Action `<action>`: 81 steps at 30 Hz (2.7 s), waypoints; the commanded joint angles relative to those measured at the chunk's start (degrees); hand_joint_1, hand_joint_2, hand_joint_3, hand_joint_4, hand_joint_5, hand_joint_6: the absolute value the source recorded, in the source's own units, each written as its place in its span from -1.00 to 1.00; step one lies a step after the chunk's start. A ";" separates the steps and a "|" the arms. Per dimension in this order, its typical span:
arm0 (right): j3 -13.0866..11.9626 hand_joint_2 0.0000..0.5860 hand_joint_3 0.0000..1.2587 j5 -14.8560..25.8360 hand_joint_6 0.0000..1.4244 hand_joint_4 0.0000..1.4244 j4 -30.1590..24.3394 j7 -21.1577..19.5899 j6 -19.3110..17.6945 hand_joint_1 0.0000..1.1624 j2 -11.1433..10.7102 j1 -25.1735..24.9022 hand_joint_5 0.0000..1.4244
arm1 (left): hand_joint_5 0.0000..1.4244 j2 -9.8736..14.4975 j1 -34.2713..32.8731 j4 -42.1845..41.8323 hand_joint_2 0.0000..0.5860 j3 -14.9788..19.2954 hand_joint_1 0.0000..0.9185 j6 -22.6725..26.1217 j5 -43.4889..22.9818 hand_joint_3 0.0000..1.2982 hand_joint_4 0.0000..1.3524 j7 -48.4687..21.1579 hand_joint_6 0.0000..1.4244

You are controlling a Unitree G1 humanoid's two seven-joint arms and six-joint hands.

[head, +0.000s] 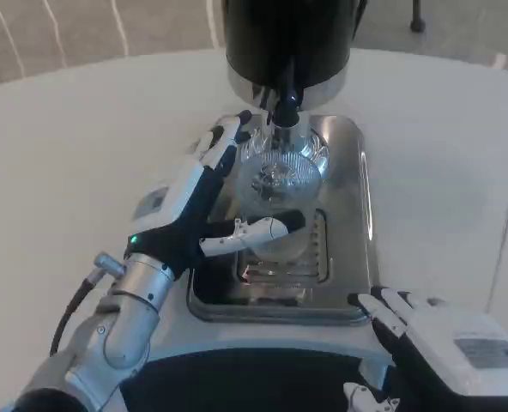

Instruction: Grasp the cup under the faucet to collect the drink, then remove the cup.

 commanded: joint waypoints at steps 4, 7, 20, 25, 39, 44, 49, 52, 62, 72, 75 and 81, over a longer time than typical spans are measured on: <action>0.17 0.67 -0.90 1.37 -1.00 -1.00 0.74 -1.38 -0.02 -0.73 -0.41 -0.01 -1.00 | -1.00 2.66 2.76 -2.57 -0.86 1.20 -0.60 -3.16 -2.71 -1.00 -1.00 -0.81 -1.00; 0.12 0.67 -0.90 1.84 -1.00 -1.00 1.14 -1.69 0.11 -0.73 -0.72 -0.29 -1.00 | -1.00 3.64 4.05 -3.58 -0.86 1.53 -0.61 -4.81 -3.11 -1.00 -1.00 -1.38 -1.00; -1.12 0.70 -0.91 3.40 -1.00 -1.00 0.93 -3.64 1.05 -0.72 -0.94 -3.27 -1.00 | -0.94 7.00 8.75 -7.23 -0.85 3.96 -0.69 -9.68 -5.61 -1.00 -1.00 -3.81 -0.93; -1.32 0.72 -0.91 3.72 -1.00 -1.00 0.28 -3.50 1.33 -0.72 -1.04 -3.80 -1.00 | -0.92 7.75 10.21 -8.36 -0.82 5.36 -0.72 -10.22 -6.32 -0.98 -1.00 -3.59 -0.92; -1.06 0.72 -0.91 4.78 -1.00 -1.00 0.12 -4.21 2.06 -0.71 -0.61 -5.40 -1.00 | -0.82 9.46 15.04 -12.87 -0.80 7.96 -0.73 -9.96 -8.22 -0.94 -0.96 -5.87 -0.86; -0.82 0.73 -0.91 4.93 -1.00 -1.00 0.55 -4.62 2.60 -0.70 0.04 -6.65 -1.00 | -0.81 9.57 16.41 -14.32 -0.80 8.59 -0.73 -9.55 -8.29 -0.92 -0.94 -6.52 -0.85; -0.53 0.74 -0.91 5.15 -1.00 -1.00 0.92 -5.47 2.74 -0.68 0.08 -7.21 -1.00 | -0.79 9.68 17.67 -15.55 -0.77 9.35 -0.75 -9.32 -8.37 -0.92 -0.94 -7.20 -0.84; -0.73 0.74 -0.91 5.49 -1.00 -1.00 0.93 -5.73 2.82 -0.68 -0.15 -7.45 -1.00 | -0.79 9.70 18.14 -16.08 -0.77 9.65 -0.75 -9.11 -8.38 -0.91 -0.94 -7.43 -0.83; -0.77 0.74 -0.91 5.92 -1.00 -1.00 1.06 -6.37 3.37 -0.66 -0.18 -8.38 -1.00 | -0.79 9.90 19.43 -17.88 -0.77 10.01 -0.76 -8.65 -8.27 -0.90 -0.93 -7.66 -0.83; -0.88 0.74 -0.94 8.47 -1.00 -1.00 2.78 -7.64 5.82 -0.65 1.80 -11.74 -1.00 | -0.80 11.22 21.51 -20.68 -0.76 10.12 -0.72 -6.79 -6.67 -0.88 -0.92 -7.54 -0.84; -1.13 0.74 -0.95 10.00 -1.00 -1.00 3.74 -8.28 6.81 -0.65 2.30 -13.04 -1.00 | -0.82 11.86 22.27 -21.78 -0.76 10.05 -0.72 -5.74 -5.86 -0.88 -0.94 -7.50 -0.84; -0.67 0.76 -1.00 12.50 -1.00 -1.00 5.43 -10.73 8.09 -0.67 2.97 -15.88 -1.00 | -0.85 13.17 24.33 -24.19 -0.75 10.07 -0.72 -3.11 -3.41 -0.90 -0.98 -6.63 -0.86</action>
